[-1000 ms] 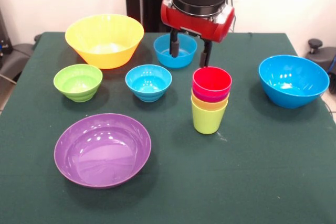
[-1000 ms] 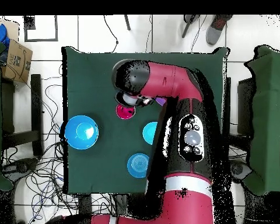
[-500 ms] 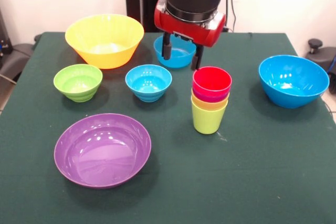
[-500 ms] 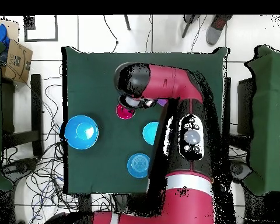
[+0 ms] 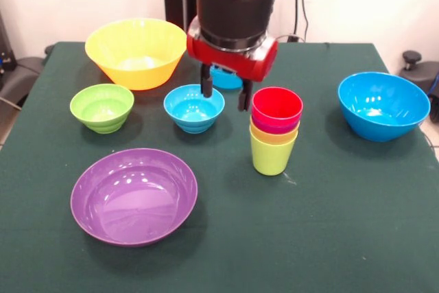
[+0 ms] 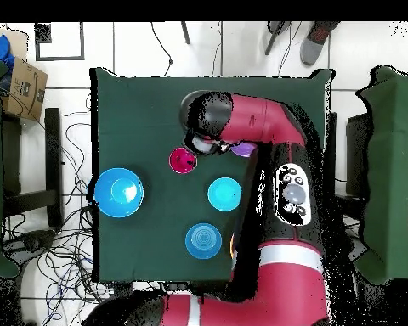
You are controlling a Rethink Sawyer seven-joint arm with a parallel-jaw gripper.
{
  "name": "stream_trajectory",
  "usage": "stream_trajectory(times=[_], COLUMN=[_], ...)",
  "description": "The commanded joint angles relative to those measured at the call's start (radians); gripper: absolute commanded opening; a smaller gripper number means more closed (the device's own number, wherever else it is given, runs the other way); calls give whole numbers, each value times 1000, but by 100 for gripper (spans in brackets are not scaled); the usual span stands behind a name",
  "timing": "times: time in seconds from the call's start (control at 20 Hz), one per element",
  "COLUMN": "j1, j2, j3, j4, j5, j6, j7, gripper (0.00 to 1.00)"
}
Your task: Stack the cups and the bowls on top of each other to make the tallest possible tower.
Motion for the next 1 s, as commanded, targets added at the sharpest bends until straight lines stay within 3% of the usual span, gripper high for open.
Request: stream_trajectory(times=[0.05,0.45,0.75,0.85,0.95,1.0], j1=[-44,-67,-88,-89,-103,-101], j2=[109,143,152,159,156,155], j3=[157,191,196,194,224,219], j4=[-53,-126,-124,-138,-149,-157], j5=[-80,-100,-129,-134,-141,-136], j6=[-8,54,28,43,72,89], j7=[-287,-316,-346,-335,-394,-363], gripper=[100,100,100,100,100,100])
